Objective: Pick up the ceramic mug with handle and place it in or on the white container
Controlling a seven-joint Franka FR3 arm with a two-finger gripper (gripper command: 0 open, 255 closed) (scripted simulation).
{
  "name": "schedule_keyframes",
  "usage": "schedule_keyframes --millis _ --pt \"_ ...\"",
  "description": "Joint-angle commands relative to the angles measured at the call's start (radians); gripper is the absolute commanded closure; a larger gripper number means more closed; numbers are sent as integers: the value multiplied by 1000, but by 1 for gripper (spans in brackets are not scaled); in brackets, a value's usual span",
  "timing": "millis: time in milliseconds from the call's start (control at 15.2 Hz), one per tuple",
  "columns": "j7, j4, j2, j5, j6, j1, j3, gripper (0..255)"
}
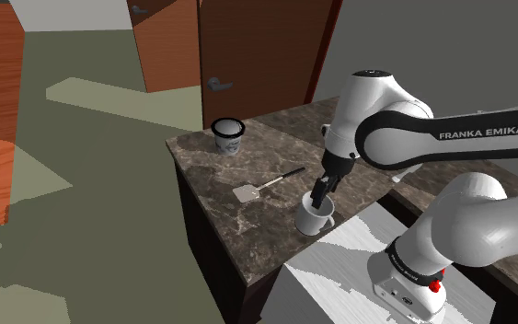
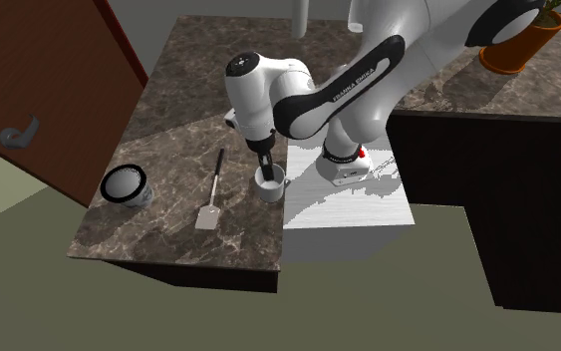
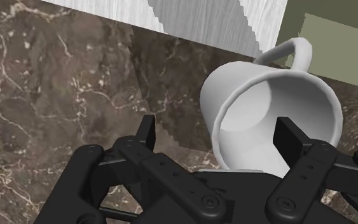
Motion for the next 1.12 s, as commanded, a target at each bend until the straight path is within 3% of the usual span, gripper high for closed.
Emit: schedule_keyframes --millis 0,396,462,1056 --pt "2 -6 10 6 17 3 6 0" --pt "2 -6 10 6 17 3 6 0" --pt "2 -6 10 6 17 3 6 255" --pt "2 -6 10 6 17 3 6 255"
